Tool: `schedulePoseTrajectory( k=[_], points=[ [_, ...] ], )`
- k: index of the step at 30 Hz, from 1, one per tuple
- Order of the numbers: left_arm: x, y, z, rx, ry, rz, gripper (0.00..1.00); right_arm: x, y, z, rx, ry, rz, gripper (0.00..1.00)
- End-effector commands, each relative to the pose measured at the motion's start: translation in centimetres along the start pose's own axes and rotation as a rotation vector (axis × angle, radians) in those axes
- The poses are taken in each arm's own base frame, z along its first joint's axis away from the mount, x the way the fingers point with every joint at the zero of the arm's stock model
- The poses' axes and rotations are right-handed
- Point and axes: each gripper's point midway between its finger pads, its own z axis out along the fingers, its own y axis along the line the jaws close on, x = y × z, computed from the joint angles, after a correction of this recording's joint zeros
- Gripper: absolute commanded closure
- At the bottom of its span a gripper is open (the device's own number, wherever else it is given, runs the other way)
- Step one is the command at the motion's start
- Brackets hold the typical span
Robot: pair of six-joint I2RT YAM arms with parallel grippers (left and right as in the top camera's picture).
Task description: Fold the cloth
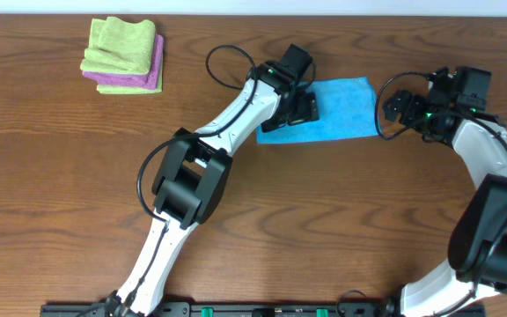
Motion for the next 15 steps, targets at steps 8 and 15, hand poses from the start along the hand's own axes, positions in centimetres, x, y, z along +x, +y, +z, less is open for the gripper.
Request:
schedulePoseTrajectory(
  k=[8, 15],
  points=[
    [3.0, 4.1, -1.7, -0.141, 0.114, 0.048, 0.18, 3.3, 5.2, 0.7, -0.082, 0.121, -0.105, 0.01],
    [4.2, 5.2, -3.6, -0.206, 0.149, 0.068, 0.20, 5.5, 8.5, 3.0, -0.137, 0.161, -0.204, 0.01]
  ],
)
